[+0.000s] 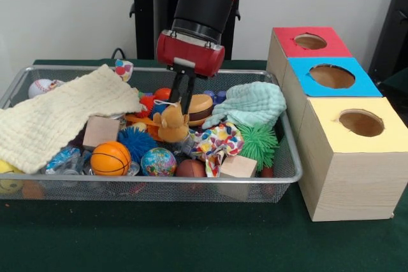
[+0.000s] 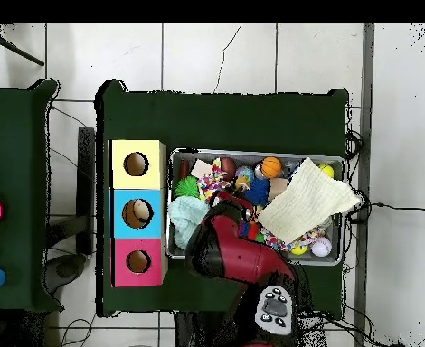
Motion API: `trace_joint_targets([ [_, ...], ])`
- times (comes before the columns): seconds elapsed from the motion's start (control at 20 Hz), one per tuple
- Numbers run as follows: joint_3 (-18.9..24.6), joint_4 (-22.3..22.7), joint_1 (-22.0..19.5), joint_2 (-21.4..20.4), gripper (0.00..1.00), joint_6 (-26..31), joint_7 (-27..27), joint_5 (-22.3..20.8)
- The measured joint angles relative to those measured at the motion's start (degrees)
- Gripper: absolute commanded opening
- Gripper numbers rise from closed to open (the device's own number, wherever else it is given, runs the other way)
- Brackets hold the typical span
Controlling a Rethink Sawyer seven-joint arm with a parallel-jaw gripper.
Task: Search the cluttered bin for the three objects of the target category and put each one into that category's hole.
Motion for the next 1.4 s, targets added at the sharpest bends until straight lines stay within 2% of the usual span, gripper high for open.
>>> trace_joint_targets([
  [0.45, 0.0, 0.1, 0.4, -5.5, 0.00, 7.9, 0.0, 0.0],
  [0.9, 0.2, 2.6, 3.3, -14.2, 0.00, 22.8, 0.0, 0.6],
  [1.15, 0.6, 5.2, 4.4, -18.0, 0.00, 26.7, 0.0, 1.2],
  [1.4, 0.6, 7.7, 6.2, -21.1, 0.00, 27.5, 0.0, 1.7],
])
